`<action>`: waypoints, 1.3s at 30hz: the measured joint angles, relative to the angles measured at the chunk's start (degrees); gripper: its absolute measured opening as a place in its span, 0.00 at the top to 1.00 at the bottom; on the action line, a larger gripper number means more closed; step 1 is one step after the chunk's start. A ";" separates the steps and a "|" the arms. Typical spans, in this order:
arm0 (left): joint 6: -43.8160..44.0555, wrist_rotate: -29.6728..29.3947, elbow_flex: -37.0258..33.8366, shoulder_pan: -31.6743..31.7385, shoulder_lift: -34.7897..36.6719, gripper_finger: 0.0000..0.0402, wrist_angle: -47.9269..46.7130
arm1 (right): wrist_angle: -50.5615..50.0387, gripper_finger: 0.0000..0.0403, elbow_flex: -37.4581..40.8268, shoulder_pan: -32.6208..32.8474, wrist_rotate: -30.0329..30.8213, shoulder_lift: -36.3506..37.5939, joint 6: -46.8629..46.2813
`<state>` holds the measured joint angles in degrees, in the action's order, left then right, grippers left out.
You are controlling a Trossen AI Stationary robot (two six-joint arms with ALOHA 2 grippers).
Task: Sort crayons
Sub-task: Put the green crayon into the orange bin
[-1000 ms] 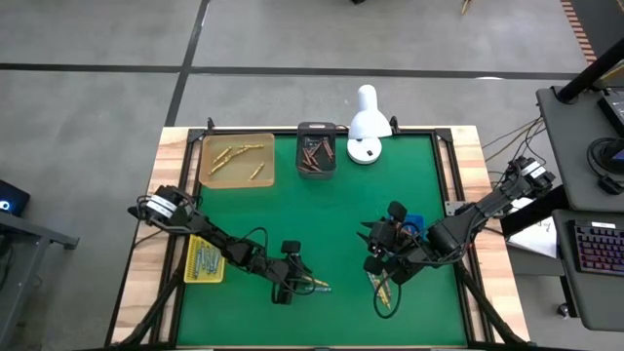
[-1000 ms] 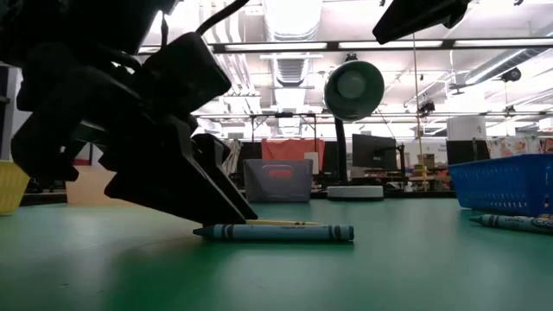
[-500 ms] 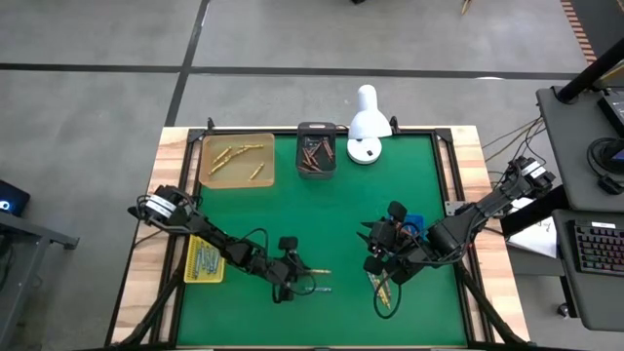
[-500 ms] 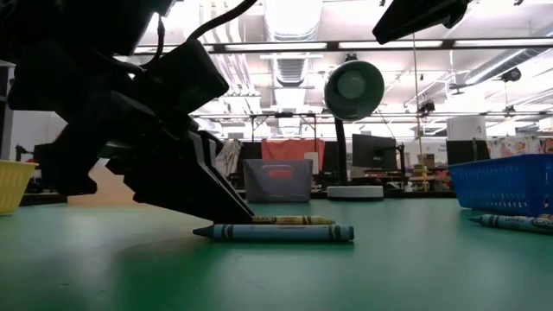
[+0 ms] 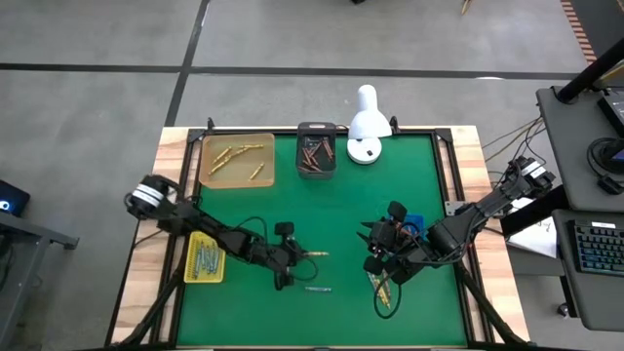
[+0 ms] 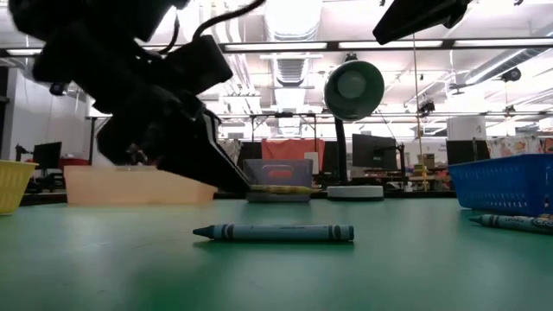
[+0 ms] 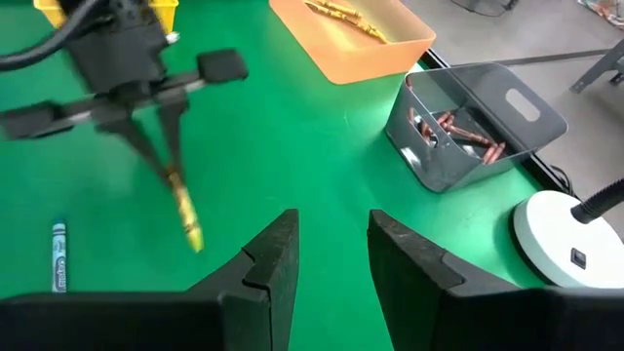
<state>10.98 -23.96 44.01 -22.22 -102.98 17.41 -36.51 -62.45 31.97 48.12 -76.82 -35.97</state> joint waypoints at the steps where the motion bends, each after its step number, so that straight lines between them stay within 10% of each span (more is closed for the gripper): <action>1: -0.02 0.04 0.00 0.75 1.55 0.99 -2.97 | -0.01 0.72 0.02 0.00 0.00 0.00 0.01; 11: -0.10 -8.64 0.15 12.24 24.63 1.00 -37.37 | 0.00 0.72 0.02 -0.83 0.00 0.00 0.02; 19: 0.45 -8.98 0.22 37.08 38.33 1.00 -54.99 | -0.02 0.72 0.02 -3.07 0.00 0.00 1.65; 28: -7.84 6.84 0.22 64.13 34.19 1.00 -54.50 | -0.02 0.72 0.02 -7.26 -0.02 0.00 4.02; 39: -14.61 5.97 0.22 66.76 25.11 0.97 -53.49 | 0.00 0.72 0.02 -13.41 -0.51 0.12 6.96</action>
<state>-3.63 -18.00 44.23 44.53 -77.87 -36.07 -36.51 -62.43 18.55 47.61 -76.69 -29.01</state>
